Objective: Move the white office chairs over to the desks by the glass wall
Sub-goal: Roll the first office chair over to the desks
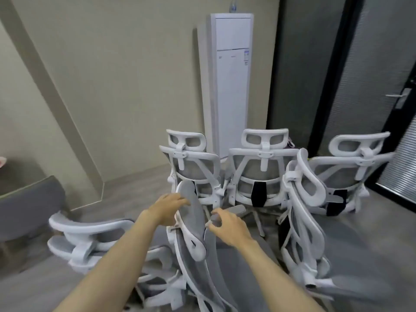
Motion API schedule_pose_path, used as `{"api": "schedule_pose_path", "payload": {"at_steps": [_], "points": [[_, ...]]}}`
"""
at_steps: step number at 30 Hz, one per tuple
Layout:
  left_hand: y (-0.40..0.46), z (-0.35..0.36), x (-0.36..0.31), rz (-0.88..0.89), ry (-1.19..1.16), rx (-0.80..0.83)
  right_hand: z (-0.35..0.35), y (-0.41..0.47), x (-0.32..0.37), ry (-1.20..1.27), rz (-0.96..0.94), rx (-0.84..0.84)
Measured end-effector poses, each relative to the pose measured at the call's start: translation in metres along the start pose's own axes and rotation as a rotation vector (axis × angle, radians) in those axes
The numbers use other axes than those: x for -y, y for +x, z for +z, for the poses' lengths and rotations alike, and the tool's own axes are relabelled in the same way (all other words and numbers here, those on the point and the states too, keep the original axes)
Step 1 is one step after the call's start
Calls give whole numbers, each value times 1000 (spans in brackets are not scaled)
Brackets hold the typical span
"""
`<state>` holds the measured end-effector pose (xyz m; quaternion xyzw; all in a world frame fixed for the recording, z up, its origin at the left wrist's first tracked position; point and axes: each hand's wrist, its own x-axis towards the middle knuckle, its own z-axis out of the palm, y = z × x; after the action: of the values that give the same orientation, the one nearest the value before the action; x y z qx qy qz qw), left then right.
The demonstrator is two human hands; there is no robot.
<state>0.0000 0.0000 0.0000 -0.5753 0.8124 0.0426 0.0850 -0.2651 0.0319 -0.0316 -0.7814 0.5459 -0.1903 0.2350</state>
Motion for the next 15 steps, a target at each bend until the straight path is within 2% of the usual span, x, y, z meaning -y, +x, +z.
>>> {"api": "schedule_pose_path", "payload": {"at_steps": [2,7,9,12,15], "points": [[11,3,24,66,17,-15,22,16,17,116,62,76],[58,27,73,309,135,-180,62,41,70,341,202,223],[76,29,83,415,161,-217,72,46,91,310,262,186],[101,33,90,566,81,-236,88,53,101,155,380,121],[111,37,92,556,-7,-226,93,52,100,51,438,165]]}}
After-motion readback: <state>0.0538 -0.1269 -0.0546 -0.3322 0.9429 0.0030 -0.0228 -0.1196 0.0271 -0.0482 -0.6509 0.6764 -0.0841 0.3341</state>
